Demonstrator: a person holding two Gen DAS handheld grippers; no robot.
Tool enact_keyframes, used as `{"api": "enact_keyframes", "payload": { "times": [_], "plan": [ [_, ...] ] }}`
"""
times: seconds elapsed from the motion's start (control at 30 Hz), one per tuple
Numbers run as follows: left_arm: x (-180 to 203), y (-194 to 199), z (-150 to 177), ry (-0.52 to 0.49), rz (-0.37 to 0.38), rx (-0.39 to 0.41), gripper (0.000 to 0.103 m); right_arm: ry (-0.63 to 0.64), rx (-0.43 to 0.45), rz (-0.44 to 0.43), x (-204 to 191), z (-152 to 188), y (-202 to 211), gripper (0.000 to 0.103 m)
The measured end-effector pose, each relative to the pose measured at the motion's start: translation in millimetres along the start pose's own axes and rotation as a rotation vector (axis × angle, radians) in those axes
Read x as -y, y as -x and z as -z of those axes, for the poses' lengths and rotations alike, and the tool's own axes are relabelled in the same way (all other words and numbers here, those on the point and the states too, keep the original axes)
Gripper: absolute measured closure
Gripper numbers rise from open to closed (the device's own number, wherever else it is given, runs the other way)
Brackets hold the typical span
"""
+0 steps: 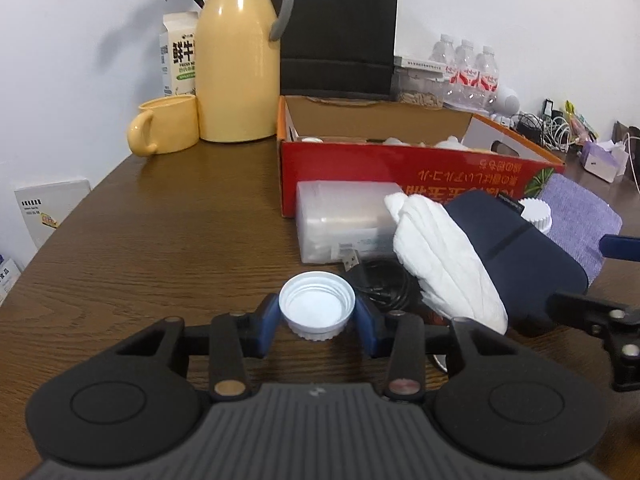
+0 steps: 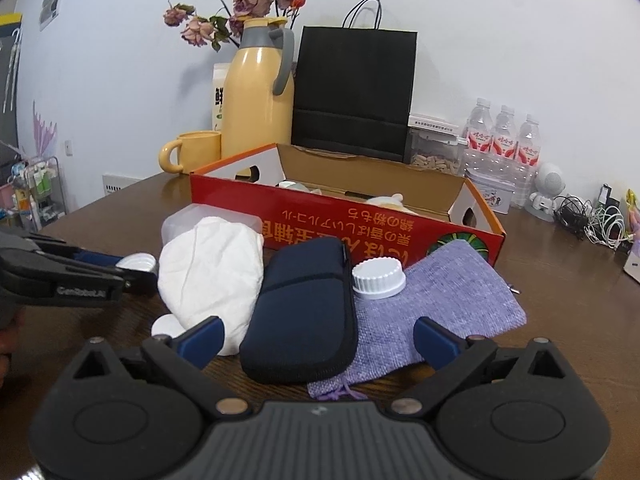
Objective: Organize objects
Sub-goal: 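Grasp the navy pouch with the right gripper while the left gripper grasps a large white cap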
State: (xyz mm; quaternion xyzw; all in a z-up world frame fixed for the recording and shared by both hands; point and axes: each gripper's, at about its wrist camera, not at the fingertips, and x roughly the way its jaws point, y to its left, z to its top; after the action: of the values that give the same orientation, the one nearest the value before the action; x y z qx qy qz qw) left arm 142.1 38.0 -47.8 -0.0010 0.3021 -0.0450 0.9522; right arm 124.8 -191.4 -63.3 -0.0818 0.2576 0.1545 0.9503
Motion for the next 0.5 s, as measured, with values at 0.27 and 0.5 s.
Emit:
{"api": "enact_keyframes", "payload": {
  "times": [0.27,0.5],
  "plan": [
    [-2,13,-2,-0.008,-0.031,0.030,0.062,0.067,-0.060,0.019,-8,-16,-29,0.020],
    [-8,22,-2,0.003,-0.037,0.048,0.062,0.132,-0.092,0.055,-24,-25,-50,0.032]
  ]
}}
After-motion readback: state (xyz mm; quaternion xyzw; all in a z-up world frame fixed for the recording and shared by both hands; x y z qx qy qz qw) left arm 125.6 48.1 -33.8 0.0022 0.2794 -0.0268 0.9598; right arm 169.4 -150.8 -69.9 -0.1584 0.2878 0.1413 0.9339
